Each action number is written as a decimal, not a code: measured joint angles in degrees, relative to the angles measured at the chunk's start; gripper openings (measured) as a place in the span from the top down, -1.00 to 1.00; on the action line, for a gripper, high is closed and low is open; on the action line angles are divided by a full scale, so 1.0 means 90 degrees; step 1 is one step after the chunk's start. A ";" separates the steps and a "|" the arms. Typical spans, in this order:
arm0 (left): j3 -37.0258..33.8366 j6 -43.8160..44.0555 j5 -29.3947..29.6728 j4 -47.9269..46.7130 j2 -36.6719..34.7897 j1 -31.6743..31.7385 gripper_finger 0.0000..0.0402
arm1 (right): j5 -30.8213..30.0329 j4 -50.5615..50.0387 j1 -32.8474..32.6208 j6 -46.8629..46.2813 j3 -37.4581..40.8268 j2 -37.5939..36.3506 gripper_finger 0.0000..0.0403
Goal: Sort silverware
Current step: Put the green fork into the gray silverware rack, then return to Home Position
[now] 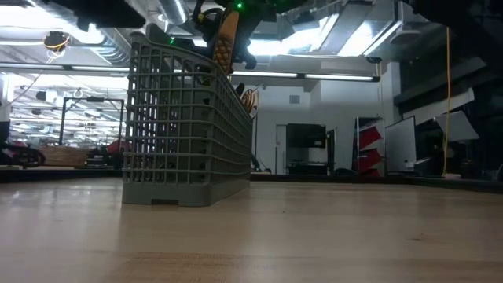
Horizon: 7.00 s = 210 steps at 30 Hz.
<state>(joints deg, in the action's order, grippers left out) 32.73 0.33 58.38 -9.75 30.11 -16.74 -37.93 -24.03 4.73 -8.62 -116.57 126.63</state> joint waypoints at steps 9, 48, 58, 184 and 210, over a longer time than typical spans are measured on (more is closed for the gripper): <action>0.0002 -0.0325 -0.2711 0.0866 0.0411 0.2424 0.56 | 0.0241 0.0007 0.0002 0.0010 0.0002 -0.0003 0.95; 0.0002 0.0297 -0.4925 0.2187 0.2589 0.4991 0.63 | 0.0367 0.0045 -0.0029 0.0005 0.0007 -0.0003 0.93; 0.0012 0.0172 -0.5004 0.2235 0.2562 0.4981 0.95 | 0.0368 0.0050 -0.0024 -0.0008 0.0007 -0.0003 0.93; -0.3067 -0.0940 -0.6832 -0.0424 -0.3313 0.3845 0.58 | 0.3509 0.4638 0.0061 -0.0357 1.1870 -0.9318 0.51; -0.3067 -0.0668 -0.6751 -0.0470 -0.3310 0.3845 0.58 | 0.4102 0.2151 0.0056 0.0345 1.2048 -1.3214 0.51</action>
<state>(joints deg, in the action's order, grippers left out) 5.13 -5.68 -2.38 -13.98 0.32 17.87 -1.02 -4.67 5.23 -5.52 -8.14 7.71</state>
